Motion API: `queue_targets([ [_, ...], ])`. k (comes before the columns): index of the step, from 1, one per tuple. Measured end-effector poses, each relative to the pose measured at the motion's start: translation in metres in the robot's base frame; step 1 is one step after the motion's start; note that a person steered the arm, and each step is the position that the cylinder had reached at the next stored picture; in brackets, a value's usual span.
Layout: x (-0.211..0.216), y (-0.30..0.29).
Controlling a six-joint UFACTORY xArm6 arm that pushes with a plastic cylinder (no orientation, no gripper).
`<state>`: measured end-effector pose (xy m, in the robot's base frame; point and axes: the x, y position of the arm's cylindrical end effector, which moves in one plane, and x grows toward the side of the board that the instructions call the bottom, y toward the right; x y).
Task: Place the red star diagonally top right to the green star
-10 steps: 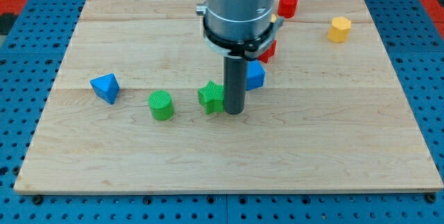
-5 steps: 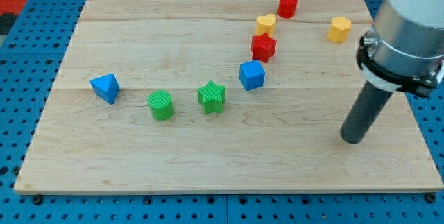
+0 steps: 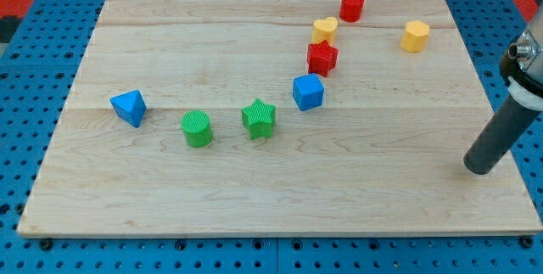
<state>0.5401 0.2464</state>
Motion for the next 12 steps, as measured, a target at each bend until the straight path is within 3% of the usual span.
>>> queue_targets([
  [2, -0.001, 0.000],
  [3, -0.059, -0.027],
  [5, -0.172, -0.169],
  [6, -0.172, -0.175],
  [8, -0.152, -0.111],
  [10, -0.132, -0.106],
  [11, -0.158, -0.032],
  [12, -0.202, -0.029],
])
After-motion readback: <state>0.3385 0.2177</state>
